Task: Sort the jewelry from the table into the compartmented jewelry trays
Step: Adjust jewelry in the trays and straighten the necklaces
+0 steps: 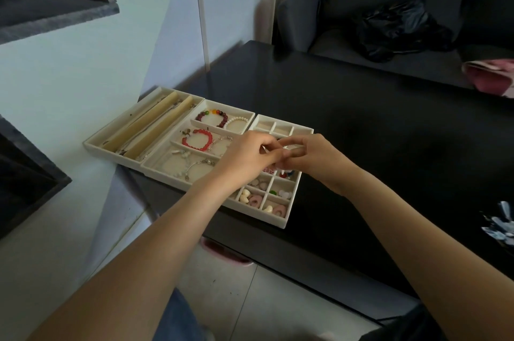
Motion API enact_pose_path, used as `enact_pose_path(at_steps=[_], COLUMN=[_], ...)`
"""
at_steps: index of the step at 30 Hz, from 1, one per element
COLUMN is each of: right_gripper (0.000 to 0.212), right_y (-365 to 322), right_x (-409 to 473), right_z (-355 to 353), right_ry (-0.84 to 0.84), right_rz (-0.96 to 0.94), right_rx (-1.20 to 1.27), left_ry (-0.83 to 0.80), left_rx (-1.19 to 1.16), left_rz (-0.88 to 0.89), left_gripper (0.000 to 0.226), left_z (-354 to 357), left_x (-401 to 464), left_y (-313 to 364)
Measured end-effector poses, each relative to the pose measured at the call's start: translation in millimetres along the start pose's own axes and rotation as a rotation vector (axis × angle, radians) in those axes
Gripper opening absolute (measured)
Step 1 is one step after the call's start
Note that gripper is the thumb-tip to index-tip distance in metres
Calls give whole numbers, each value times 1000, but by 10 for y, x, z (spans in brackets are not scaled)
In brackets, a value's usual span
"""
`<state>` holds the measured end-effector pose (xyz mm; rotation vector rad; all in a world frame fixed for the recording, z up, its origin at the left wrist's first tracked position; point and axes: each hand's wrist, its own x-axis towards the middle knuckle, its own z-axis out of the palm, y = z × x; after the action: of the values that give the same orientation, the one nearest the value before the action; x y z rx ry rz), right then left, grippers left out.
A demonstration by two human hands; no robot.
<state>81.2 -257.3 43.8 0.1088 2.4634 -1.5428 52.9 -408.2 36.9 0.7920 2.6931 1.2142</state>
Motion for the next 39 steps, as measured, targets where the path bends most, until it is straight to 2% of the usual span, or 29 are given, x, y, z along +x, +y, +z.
enact_pose_path(at_steps=[3, 6, 10, 15, 20, 27, 32, 36, 39], right_gripper=[32, 32, 38, 35, 29, 25, 20, 20, 13], right_y=[20, 70, 98, 157, 172, 178, 201, 203, 206], right_x=[-71, -107, -150, -160, -187, -177, -189, -191, -179], right_z=[14, 51, 38, 29, 50, 29, 49, 63, 60], right_ry=[82, 169, 198, 212, 193, 140, 108, 108, 58], right_rz=[-69, -152, -198, -241, -256, -196, -182, -194, -144], right_rx=[-279, -438, -451, -457, -437, -453, -522, -710, -722], left_ry=[-19, -23, -32, -86, -142, -109, -161, -199, -197], left_rx=[20, 24, 61, 107, 0, -192, -132, -1, 36], left_rz=[-24, -90, -142, -152, -224, -431, -494, -446, -430], left_gripper=[14, 16, 19, 14, 9, 4, 10, 7, 10], left_z=[44, 100, 127, 106, 86, 29, 24, 67, 118], left_x=[28, 68, 99, 79, 52, 58, 20, 22, 40], left_y=[20, 44, 107, 157, 168, 138, 105, 86, 36])
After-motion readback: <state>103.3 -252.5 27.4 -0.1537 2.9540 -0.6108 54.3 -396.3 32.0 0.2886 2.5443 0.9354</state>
